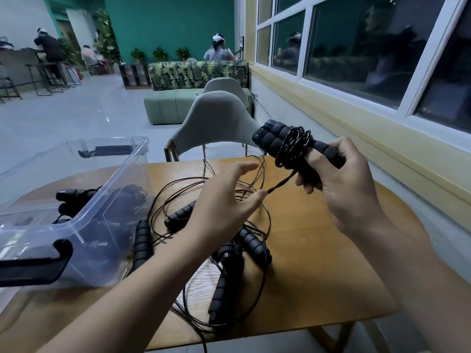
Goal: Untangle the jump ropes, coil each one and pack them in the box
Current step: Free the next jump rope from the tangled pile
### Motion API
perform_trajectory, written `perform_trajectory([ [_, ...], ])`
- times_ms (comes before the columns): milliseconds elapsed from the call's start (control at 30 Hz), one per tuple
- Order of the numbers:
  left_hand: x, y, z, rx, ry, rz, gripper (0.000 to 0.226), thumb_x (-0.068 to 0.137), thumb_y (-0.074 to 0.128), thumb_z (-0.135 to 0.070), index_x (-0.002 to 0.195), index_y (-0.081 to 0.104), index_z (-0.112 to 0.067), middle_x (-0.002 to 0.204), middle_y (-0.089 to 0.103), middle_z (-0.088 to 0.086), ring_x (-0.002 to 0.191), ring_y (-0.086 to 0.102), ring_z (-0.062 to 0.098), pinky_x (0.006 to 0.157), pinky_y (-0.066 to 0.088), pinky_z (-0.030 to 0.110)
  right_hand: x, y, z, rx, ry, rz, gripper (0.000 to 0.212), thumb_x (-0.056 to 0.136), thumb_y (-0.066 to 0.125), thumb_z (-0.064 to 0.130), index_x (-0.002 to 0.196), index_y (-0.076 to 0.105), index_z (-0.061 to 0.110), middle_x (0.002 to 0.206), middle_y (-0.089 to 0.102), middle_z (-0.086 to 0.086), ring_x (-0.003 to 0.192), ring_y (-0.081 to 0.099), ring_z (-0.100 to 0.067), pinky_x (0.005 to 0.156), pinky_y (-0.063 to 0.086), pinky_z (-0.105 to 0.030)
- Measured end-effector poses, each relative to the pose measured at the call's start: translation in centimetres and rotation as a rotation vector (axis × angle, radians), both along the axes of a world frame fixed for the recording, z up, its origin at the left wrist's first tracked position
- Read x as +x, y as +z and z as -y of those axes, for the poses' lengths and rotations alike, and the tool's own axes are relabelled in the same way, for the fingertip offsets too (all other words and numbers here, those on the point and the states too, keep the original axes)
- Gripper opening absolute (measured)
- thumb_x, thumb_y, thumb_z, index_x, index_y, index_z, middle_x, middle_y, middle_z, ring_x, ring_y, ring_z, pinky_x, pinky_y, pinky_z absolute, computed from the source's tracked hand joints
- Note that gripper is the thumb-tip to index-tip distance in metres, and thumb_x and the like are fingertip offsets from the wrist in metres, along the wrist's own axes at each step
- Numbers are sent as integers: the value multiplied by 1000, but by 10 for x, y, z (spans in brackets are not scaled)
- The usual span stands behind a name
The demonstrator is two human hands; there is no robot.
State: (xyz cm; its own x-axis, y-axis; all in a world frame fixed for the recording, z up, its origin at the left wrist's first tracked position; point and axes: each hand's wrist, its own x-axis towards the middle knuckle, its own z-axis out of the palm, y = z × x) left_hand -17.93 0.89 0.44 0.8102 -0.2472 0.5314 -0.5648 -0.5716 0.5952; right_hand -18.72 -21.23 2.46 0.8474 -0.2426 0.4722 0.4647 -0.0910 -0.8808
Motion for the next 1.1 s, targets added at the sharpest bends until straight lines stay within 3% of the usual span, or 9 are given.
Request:
perform_trajectory([
  [167, 8, -4, 25, 108, -91, -153, 50, 97, 72, -42, 143, 56, -30, 140, 66, -16, 121, 64, 6, 103, 50, 33, -15, 7, -19, 30, 99, 29, 29, 106, 66, 18, 116, 51, -4, 88, 70, -26, 74, 68, -51, 59, 53, -47],
  [233, 11, -7, 27, 110, -117, -179, 32, 101, 67, -40, 131, 62, -32, 123, 72, -15, 110, 67, 7, 92, 52, 34, -16, 8, -23, 44, 115, 35, 32, 105, 66, 17, 117, 49, -7, 94, 66, -33, 75, 68, -51, 59, 53, -47],
  [333, 14, -8, 26, 93, -102, -99, 12, 106, 60, -31, 108, 67, -22, 96, 67, -10, 88, 62, 12, 74, 46, 35, -15, 8, -24, 30, 106, 47, 29, 106, 66, 16, 115, 48, -5, 89, 69, -27, 72, 68, -50, 58, 53, -46],
  [500, 7, 5, 24, 127, -92, 37, 18, 108, 56, -32, 115, 69, -21, 90, 63, -13, 82, 57, 10, 71, 45, 32, -7, 8, -16, -14, -1, 67, 27, 105, 68, 20, 113, 50, 1, 94, 71, -19, 70, 72, -36, 56, 54, -45],
  [700, -9, 12, 23, 297, -74, 104, 25, 107, 56, -39, 121, 68, -22, 101, 74, -3, 94, 66, 25, 76, 51, 43, 5, -5, -5, -234, -103, 5, 23, 104, 70, 26, 108, 55, 9, 86, 69, -14, 62, 71, -27, 53, 55, -38],
  [833, -10, 13, 16, 402, -47, 147, 18, 103, 60, -38, 113, 66, -24, 96, 69, -7, 88, 62, 23, 65, 39, 37, 14, -20, -8, -392, -138, -57, 22, 104, 68, 31, 106, 51, 18, 96, 67, -14, 64, 69, -22, 51, 51, -27],
  [967, -6, 14, 6, 325, -107, 217, 15, 98, 72, -36, 97, 68, -22, 81, 60, -13, 73, 50, 11, 62, 36, 32, 15, -27, -17, -470, -55, -92, 20, 107, 63, 34, 106, 47, 22, 100, 65, -10, 66, 67, -19, 58, 52, -28],
  [1100, 4, 20, -10, 221, -157, 226, 17, 89, 83, -36, 88, 73, -22, 78, 62, -14, 71, 54, 7, 62, 44, 32, 10, -29, -19, -592, 81, -117, 14, 108, 61, 39, 104, 50, 30, 96, 64, -3, 82, 65, -25, 71, 54, -45],
])
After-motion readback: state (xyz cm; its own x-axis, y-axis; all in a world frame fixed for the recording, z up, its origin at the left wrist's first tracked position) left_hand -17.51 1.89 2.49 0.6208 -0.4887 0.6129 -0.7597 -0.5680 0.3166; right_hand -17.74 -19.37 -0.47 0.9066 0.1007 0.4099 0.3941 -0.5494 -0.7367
